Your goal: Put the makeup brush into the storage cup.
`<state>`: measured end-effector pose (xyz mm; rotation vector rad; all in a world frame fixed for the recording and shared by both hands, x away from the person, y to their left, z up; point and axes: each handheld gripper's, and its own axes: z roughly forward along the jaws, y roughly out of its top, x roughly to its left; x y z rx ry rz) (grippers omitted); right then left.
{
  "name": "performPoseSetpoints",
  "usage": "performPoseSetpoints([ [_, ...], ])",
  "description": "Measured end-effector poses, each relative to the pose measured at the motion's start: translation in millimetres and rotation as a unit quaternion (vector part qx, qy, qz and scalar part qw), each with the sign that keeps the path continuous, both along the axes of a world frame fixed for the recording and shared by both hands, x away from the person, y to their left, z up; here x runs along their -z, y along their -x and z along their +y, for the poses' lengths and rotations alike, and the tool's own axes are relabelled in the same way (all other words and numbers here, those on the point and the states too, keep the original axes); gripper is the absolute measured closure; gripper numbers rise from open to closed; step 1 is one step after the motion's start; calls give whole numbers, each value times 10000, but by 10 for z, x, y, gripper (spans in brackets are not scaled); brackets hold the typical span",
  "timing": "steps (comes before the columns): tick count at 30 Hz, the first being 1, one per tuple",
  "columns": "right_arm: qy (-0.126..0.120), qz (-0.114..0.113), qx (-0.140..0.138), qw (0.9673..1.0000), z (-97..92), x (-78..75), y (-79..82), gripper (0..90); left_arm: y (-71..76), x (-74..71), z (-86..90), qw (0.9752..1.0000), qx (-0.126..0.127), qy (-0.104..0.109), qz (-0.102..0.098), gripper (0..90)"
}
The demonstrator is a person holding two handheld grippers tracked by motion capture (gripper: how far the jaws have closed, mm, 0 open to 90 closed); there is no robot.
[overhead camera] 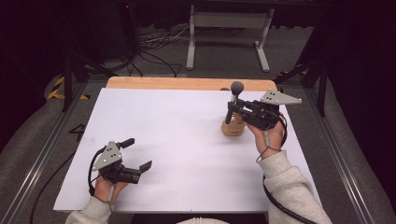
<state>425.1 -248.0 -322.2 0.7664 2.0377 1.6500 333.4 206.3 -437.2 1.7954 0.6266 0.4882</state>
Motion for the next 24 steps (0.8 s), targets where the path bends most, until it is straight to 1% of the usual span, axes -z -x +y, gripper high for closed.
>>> performPoseSetpoints([
  [1,23,2,32,10000,-11,-2,-13,723,2,-1,1,10000,-31,-3,-9,0],
  [4,-32,35,185,9998,-33,-3,-46,723,1,-6,18,10000,-68,3,-12,0],
  [5,-32,35,185,9998,-33,-3,-46,723,1,-6,18,10000,-68,3,-12,0],
  [6,-35,40,240,9997,-36,-3,-57,723,5,-8,24,9999,-108,18,-24,0],
  [8,25,-1,402,9992,-39,-5,-77,723,8,-13,28,9999,-95,28,-22,0],
  [9,53,-19,525,9986,-39,0,-87,723,9,-14,28,9999,-92,42,-26,0],
  [10,53,-19,525,9986,-39,0,-87,723,10,-16,26,9999,-89,43,-29,0],
  [11,75,-39,609,9981,-43,4,-96,723,11,-16,24,10000,-80,44,-27,0],
  [15,59,-82,990,9950,-77,27,-127,723,11,-18,31,9999,-81,78,-24,0],
  [17,35,-105,1221,9925,-94,46,-142,722,10,-19,37,9999,-77,97,-20,0],
  [19,35,-147,1356,9906,-102,59,-152,723,8,-19,40,9999,-78,86,-25,0],
  [20,51,-174,1451,9892,-104,72,-159,723,7,-19,40,9999,-77,86,-22,0],
  [24,152,-254,1666,9856,-99,100,-171,723,4,-16,37,9999,-77,93,4,0],
])
